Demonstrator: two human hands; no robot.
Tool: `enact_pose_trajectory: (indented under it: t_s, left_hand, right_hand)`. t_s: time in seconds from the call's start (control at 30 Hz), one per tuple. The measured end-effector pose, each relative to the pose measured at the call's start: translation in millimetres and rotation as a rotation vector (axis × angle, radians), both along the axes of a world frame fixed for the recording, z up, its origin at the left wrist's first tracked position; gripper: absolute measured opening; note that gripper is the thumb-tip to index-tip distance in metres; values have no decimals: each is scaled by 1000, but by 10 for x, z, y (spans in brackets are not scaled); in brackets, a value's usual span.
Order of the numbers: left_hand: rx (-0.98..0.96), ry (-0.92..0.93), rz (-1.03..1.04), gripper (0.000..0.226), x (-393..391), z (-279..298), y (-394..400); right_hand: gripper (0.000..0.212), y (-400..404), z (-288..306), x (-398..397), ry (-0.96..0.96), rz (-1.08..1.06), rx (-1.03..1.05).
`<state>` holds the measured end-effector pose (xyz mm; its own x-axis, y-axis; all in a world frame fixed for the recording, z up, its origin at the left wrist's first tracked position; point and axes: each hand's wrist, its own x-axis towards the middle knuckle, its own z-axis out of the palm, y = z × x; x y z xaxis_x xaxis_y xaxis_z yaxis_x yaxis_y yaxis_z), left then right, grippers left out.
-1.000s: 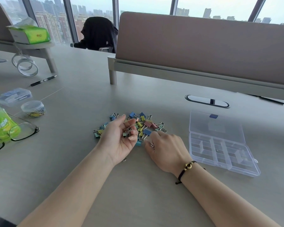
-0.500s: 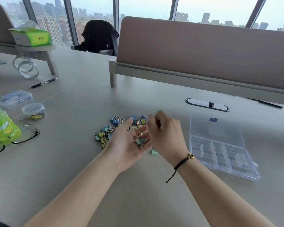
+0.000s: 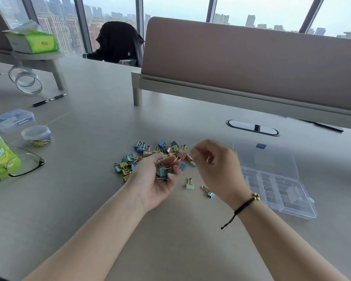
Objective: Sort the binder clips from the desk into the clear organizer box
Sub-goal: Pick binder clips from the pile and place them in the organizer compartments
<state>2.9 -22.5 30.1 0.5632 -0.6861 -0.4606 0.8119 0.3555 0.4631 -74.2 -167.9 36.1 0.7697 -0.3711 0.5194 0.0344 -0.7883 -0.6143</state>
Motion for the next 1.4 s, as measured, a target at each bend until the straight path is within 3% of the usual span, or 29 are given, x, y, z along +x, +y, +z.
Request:
enact_pose_trajectory:
  t_s: [0.07, 0.13, 0.23, 0.4, 0.5, 0.6, 0.77, 0.8, 0.87, 1.0, 1.07, 1.23, 1.4]
  left_hand:
    - [35, 0, 47, 24, 52, -5, 19]
    - [59, -44, 69, 29, 76, 6, 30]
    - [92, -121, 45, 39, 53, 5, 24]
    - [225, -319, 4, 47, -41, 16, -3]
    - [326, -542, -17, 42, -86, 15, -24]
    - [499, -871, 23, 40, -109, -54, -52]
    - [1009, -1517, -73, 20, -128, -208, -14]
    - [1099, -1577, -127, 28, -165, -220, -17]
    - [1182, -1633, -169, 44, -239, -242, -59]
    - [1262, -1755, -128, 47, -352, -301, -198]
    - [1324, -1787, -114, 42, -393, -306, -253]
    - [1518, -1927, -132, 31, -439, -310, -348]
    - [1486, -1946, -173, 30, -444, -295, -421]
  right_hand:
    - [12, -116, -101, -136, 188, -41, -56]
    - [29, -145, -206, -265, 403, -25, -156]
    - [38, -48, -276, -367, 562, 8, -230]
    - [32, 67, -313, -384, 502, 4, -162]
    - [42, 124, -328, -407, 513, -65, -350]
    - [52, 145, -320, -477, 522, -160, -464]
    - [35, 142, -352, -641, 528, -121, -452]
    - [31, 130, -367, -666, 519, -95, -457]
    - [23, 92, -401, -692, 460, -28, -458]
    - [18, 9, -435, -737, 407, 31, -395]
    - [22, -38, -430, -787, 421, 78, -307]
    - [26, -175, -412, -960, 409, 189, -413]
    - [25, -302, -473, -1100, 396, 192, -393]
